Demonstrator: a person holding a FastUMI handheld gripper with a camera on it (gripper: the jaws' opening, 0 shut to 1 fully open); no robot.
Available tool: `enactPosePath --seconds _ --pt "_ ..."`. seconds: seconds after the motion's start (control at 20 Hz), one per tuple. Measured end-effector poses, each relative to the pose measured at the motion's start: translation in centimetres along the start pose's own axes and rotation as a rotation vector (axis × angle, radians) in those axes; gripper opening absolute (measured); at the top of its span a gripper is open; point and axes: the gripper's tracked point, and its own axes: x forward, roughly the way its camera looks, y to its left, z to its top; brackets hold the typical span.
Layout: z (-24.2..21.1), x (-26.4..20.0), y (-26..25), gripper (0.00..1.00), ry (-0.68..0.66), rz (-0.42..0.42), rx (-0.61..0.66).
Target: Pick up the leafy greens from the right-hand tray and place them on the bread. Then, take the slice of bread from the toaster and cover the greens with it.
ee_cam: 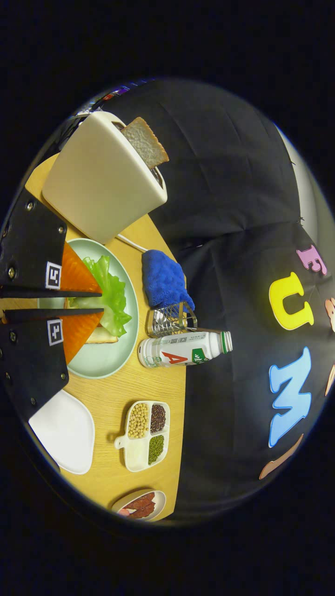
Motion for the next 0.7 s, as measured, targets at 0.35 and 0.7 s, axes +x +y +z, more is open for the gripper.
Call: enactPosePath --seconds 0.35,0.7 --pt "2.1 -2.8 -1.0 0.60 -0.118 -0.086 -0.089" --pt "3.8 -9.3 4.0 0.60 -0.312 -0.085 -0.082"
